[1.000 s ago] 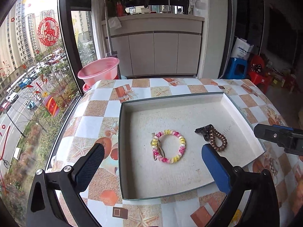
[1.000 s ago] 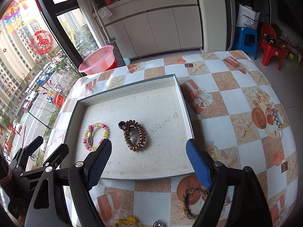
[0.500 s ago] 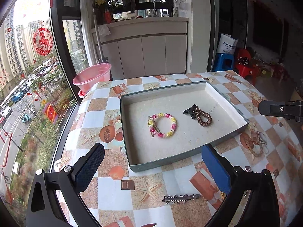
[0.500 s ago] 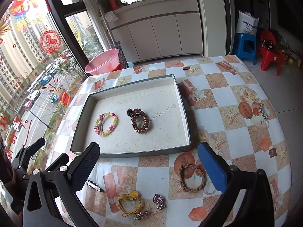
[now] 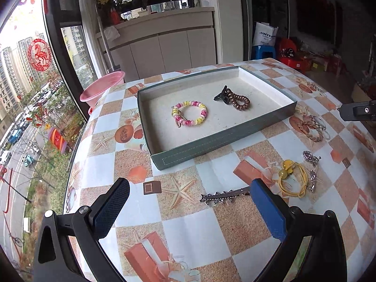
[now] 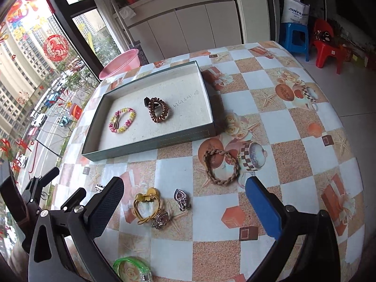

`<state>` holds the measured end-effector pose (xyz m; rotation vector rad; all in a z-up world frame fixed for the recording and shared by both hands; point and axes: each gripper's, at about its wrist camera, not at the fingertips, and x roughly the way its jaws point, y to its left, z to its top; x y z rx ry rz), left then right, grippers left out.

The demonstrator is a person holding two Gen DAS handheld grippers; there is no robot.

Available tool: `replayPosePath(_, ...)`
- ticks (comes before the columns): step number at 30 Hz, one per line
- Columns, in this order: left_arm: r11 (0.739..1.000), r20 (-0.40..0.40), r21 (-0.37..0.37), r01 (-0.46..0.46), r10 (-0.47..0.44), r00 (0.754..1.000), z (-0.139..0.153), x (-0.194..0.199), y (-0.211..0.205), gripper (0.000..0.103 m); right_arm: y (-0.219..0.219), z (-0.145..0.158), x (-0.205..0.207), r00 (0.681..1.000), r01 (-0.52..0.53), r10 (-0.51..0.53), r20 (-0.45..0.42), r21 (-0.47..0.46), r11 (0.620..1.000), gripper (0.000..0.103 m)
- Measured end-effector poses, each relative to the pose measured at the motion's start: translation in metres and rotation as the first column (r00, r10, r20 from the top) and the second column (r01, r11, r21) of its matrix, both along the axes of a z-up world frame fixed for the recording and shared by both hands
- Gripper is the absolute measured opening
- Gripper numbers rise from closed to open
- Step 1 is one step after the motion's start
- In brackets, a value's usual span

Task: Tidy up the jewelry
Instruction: 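Move the right tool toward the braided brown bracelet while the left tool moves toward the silver spiked barrette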

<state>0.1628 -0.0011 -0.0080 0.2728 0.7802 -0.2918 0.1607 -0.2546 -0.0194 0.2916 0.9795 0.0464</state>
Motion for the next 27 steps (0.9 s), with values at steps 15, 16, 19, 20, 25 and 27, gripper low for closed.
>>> replayPosePath(15,0.996,-0.033,0.043,0.080,-0.079,0.996,-0.028,0.000,-0.006,0.103,-0.039,-0.055,-0.033,0.987,0.110,-0.114,-0.117,-0.039,0.993,0.103)
replayPosePath(16,0.995,-0.034,0.048,0.088,-0.086,0.996,-0.030,0.001,-0.008,0.103,-0.039,-0.056,-0.031,0.986,0.114,-0.118,-0.117,-0.047,0.992,0.103)
replayPosePath(19,0.993,-0.033,0.070,0.100,-0.098,0.995,-0.034,0.006,-0.015,0.103,-0.036,-0.060,-0.021,0.987,0.107,-0.114,-0.117,-0.071,0.992,0.103)
replayPosePath(20,0.992,-0.032,0.076,0.101,-0.099,0.995,-0.035,0.008,-0.017,0.103,-0.034,-0.061,-0.017,0.987,0.101,-0.109,-0.117,-0.078,0.992,0.103)
replayPosePath(25,0.988,-0.032,0.081,0.128,-0.126,0.992,-0.038,0.013,-0.025,0.103,-0.028,-0.068,0.000,0.987,0.091,-0.106,-0.122,-0.123,0.988,0.103)
replayPosePath(27,0.986,-0.032,0.087,0.145,-0.143,0.989,-0.039,0.014,-0.028,0.103,-0.028,-0.071,0.006,0.986,0.092,-0.107,-0.126,-0.122,0.988,0.103)
